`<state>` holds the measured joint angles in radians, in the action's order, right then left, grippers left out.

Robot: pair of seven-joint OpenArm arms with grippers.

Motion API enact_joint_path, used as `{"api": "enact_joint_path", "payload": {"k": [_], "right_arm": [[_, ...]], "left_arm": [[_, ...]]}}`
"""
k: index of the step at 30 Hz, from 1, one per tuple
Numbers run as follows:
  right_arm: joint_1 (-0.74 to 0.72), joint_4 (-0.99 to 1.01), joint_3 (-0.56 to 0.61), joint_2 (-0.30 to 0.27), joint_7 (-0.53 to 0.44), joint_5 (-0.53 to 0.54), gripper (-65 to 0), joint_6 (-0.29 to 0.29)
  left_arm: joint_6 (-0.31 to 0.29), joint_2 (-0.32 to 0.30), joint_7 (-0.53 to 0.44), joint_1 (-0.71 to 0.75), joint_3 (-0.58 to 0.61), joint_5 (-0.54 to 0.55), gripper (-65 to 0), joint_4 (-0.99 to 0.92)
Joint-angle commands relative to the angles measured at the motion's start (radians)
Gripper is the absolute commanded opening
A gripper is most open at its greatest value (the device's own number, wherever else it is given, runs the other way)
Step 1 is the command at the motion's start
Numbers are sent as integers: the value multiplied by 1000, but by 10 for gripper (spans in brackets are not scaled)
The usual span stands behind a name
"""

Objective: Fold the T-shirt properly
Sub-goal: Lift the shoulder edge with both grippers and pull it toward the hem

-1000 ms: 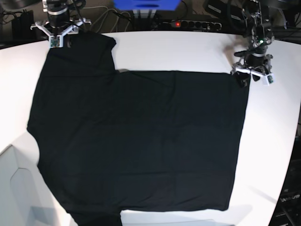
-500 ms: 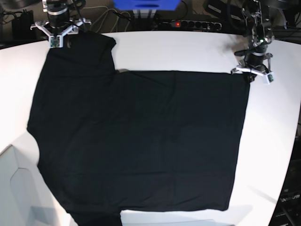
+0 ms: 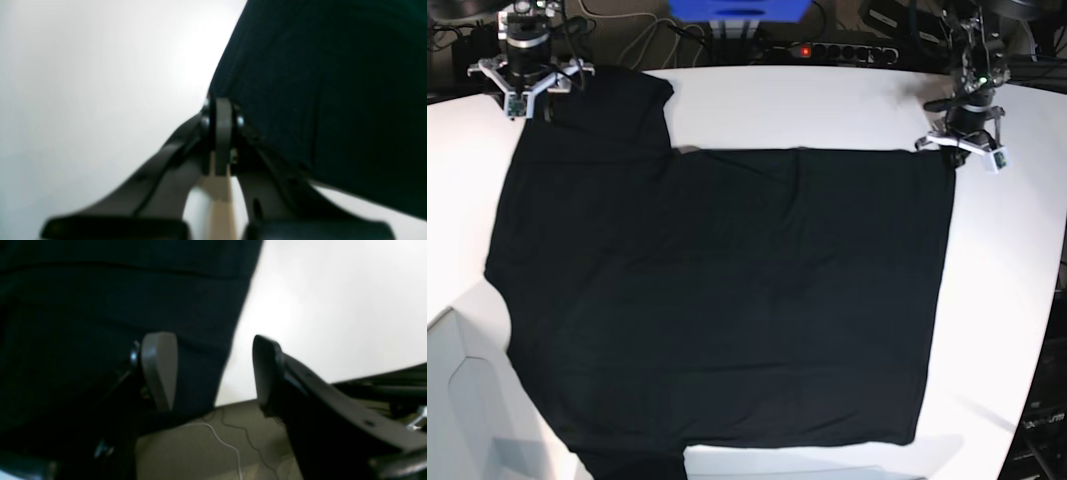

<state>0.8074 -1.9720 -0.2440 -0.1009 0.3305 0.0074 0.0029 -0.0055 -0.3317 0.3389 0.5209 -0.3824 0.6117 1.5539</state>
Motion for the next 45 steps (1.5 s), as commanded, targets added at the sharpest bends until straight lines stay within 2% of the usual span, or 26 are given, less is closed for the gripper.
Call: {"api": "enact_joint_path", "payload": {"k": [1, 8, 17, 18, 22, 24, 29, 38, 42, 45], "right_arm": [[-9, 3, -5, -6, -18, -7, -281, 6], [-82, 139, -5, -10, -18, -7, -281, 6], [-87, 182, -4, -55, -18, -7, -298, 6], [-87, 182, -4, -55, -18, -7, -318, 19], [-89, 182, -7, -55, -17, -7, -433, 176], [-93, 182, -7, -55, -17, -7, -493, 193], [-93, 182, -7, -53, -17, -7, -650, 194], [-93, 164, -77, -53, -17, -7, -650, 204], [-93, 113, -127, -46, -17, -5, -650, 291], [-93, 70, -150, -30, -17, -5, -650, 300]], "left_arm": [[-1, -11, -5, 3, -7, 0, -650, 15], [-1, -11, -5, 3, -7, 0, -650, 15], [-1, -11, -5, 5, -8, -6, -650, 15], [-1, -11, -5, 5, -8, -6, -650, 15], [-1, -11, -5, 5, -8, -8, -650, 15], [-1, -11, -5, 5, -8, -8, -650, 15], [-1, -11, -5, 6, -8, -8, -650, 15], [0, -11, -7, 34, -8, -8, -650, 84], [3, -11, -7, 46, -10, -8, -650, 112], [5, -11, -7, 48, -10, -8, -650, 128]]}}
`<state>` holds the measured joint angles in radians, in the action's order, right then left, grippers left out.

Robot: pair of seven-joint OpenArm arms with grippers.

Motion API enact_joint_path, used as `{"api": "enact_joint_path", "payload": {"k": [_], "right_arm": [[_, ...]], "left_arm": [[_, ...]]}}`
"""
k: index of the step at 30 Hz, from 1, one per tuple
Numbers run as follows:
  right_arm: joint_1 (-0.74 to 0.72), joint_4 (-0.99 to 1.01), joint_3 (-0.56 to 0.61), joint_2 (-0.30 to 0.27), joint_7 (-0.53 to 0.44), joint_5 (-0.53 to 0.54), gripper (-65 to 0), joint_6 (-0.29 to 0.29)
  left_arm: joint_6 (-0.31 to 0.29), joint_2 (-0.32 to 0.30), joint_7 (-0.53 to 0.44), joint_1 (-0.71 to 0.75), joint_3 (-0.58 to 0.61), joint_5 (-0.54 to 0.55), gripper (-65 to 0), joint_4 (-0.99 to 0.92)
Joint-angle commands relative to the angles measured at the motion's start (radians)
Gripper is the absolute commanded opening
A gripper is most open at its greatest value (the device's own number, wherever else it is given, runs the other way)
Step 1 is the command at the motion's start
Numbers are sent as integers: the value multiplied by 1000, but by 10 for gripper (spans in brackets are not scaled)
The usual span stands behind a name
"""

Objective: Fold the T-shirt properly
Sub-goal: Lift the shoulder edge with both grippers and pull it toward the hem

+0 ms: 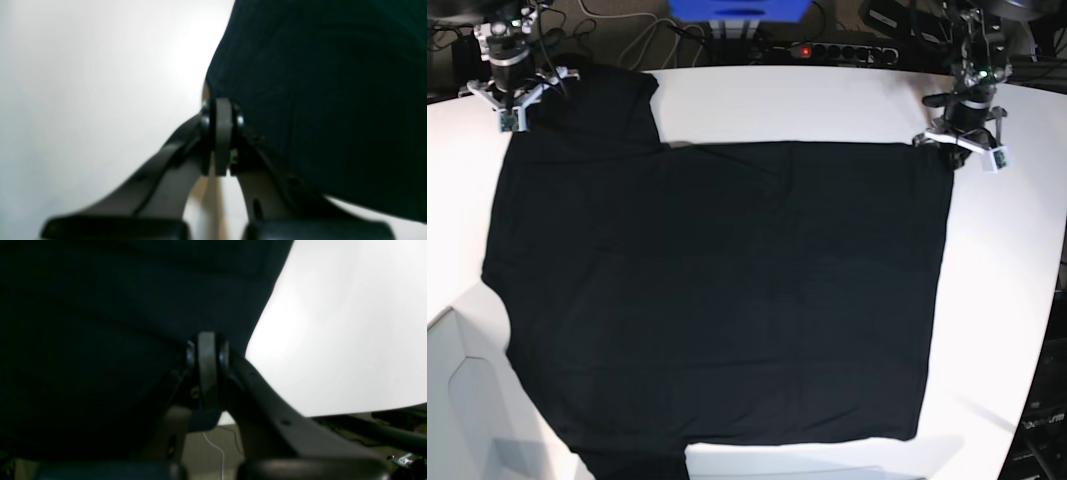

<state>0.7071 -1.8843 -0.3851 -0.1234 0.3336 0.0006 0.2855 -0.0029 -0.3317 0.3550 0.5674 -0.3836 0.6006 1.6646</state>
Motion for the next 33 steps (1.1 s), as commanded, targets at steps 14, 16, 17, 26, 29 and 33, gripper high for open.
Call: {"api": "enact_joint_path", "payload": {"k": [14, 16, 17, 26, 29, 33], "right_arm": [[-82, -41, -15, -6, 230, 5, -533, 21], [-82, -41, -15, -6, 229, 5, -448, 21], [-82, -41, -15, -6, 227, 5, -403, 21], [-114, -33, -15, -6, 238, 5, -269, 21], [-117, -16, -15, -6, 239, 5, -269, 21], [-119, 19, -15, -8, 239, 5, -269, 21]], "left_arm": [[1, -10, -23, 12, -36, 3, -650, 27], [1, -10, -23, 15, -36, 3, -650, 27], [1, -10, -23, 15, -36, 3, -650, 27], [1, -10, -23, 15, -36, 3, -650, 27], [1, -10, -23, 15, -36, 3, -650, 27], [1, -10, -23, 15, -36, 3, -650, 27]]}}
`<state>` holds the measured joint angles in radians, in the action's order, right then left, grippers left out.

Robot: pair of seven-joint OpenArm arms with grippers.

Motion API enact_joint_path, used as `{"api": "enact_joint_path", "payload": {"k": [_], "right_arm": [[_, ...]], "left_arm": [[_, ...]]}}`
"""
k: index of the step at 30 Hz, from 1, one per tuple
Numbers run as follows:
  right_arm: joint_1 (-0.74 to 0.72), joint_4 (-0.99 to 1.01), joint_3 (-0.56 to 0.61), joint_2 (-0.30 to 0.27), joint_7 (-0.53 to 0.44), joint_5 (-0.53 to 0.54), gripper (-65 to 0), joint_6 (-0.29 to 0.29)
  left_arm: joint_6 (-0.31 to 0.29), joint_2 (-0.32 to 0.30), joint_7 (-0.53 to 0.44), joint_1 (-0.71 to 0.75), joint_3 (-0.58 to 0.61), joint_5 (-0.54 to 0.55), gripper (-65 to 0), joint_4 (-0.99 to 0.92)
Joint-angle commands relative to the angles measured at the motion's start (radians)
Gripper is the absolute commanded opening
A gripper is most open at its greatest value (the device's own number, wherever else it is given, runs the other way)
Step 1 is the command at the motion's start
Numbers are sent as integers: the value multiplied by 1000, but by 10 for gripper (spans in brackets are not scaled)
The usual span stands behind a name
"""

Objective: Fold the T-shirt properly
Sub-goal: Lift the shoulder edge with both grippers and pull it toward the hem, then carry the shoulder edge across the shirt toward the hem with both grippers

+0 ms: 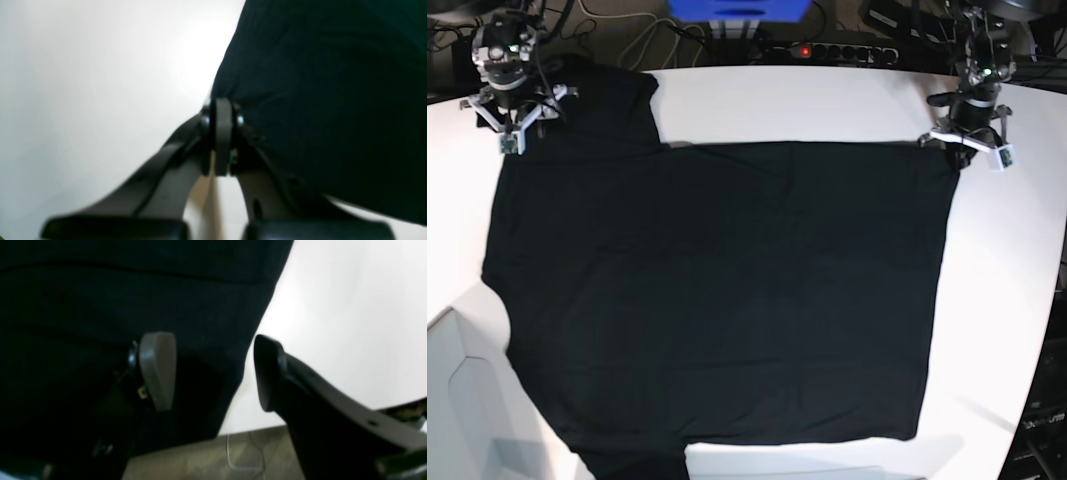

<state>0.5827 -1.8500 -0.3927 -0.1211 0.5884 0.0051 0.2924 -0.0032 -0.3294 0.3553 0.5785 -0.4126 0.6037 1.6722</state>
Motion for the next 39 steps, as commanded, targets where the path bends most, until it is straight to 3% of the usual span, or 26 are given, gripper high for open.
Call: {"api": "enact_joint_path", "payload": {"k": [1, 11, 15, 20, 39], "right_arm": [[6, -10, -7, -10, -15, 0, -269, 14], [0, 86, -2, -10, -14, 0, -292, 26], [-14, 111, -7, -7, 5, -1, -410, 179], [-20, 106, -7, -7, 29, -1, -650, 186], [-123, -37, -107, 14, 35, 0, -650, 189]], "left_arm": [[1, -12, -23, 4, -7, 0, -650, 21], [4, -12, -23, 4, -7, 0, -650, 21], [6, -12, -23, 4, -7, 0, -650, 21], [6, -12, -23, 4, -7, 0, -650, 21], [7, -12, -23, -8, -42, 0, -650, 61]]}}
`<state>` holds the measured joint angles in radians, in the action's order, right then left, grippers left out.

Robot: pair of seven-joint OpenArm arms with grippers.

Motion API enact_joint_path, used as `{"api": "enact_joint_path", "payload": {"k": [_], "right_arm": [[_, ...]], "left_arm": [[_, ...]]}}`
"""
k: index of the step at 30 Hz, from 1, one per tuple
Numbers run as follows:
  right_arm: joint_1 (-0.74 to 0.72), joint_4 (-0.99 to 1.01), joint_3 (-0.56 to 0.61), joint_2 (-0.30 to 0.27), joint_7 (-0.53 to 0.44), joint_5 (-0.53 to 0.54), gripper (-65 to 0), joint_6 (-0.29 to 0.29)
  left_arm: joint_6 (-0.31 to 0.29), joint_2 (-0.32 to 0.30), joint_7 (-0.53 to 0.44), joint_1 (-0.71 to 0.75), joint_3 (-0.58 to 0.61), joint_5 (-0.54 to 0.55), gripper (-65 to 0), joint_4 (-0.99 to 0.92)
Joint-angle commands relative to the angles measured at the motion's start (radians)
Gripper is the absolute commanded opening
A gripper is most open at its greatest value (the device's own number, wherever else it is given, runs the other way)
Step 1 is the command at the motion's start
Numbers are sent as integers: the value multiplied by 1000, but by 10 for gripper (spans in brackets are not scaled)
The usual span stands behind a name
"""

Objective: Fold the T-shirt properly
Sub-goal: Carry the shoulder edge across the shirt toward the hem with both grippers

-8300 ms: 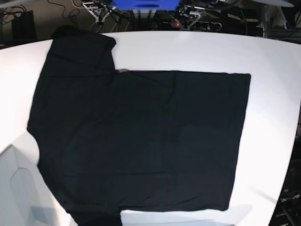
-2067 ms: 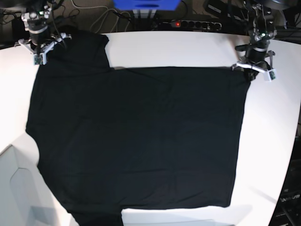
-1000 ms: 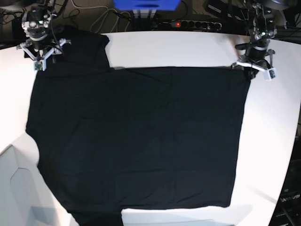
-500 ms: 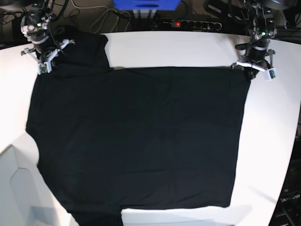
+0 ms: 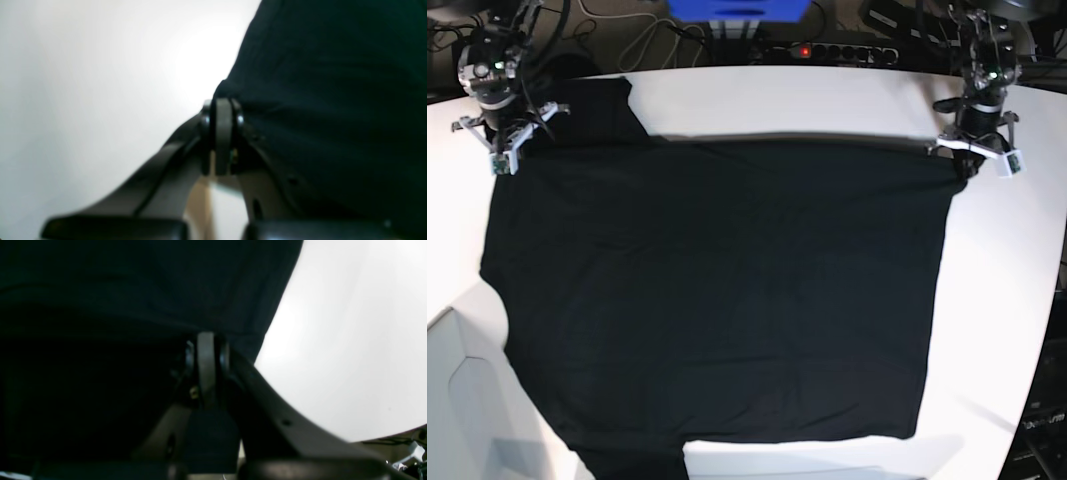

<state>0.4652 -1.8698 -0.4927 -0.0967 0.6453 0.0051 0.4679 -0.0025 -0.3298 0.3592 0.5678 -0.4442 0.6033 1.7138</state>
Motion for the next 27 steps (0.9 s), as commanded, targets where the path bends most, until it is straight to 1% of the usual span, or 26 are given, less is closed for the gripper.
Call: {"api": "enact_joint_path", "payload": {"k": [1, 7, 14, 17, 22, 27], "right_arm": [[-15, -17, -7, -10, -22, 0, -650, 13], [-85, -17, -7, -10, -22, 0, -650, 13], [-207, -17, 1, -11, -20, -4, -650, 13], [-270, -6, 16, -22, -20, -4, -650, 13], [-394, 75, 78, -65, -20, -4, -650, 13], [-518, 204, 104, -84, -20, -4, -650, 13]], "left_arm": [[6, -12, -27, -2, -11, 0, -650, 22], [6, -12, -27, -55, -11, 0, -650, 28], [6, -12, -25, -171, -3, -1, -650, 15], [6, -12, -25, -223, -3, -1, -650, -7], [5, -12, -25, -323, -3, -1, -650, -82], [2, -12, -25, -415, 9, -1, -650, -162]]}}
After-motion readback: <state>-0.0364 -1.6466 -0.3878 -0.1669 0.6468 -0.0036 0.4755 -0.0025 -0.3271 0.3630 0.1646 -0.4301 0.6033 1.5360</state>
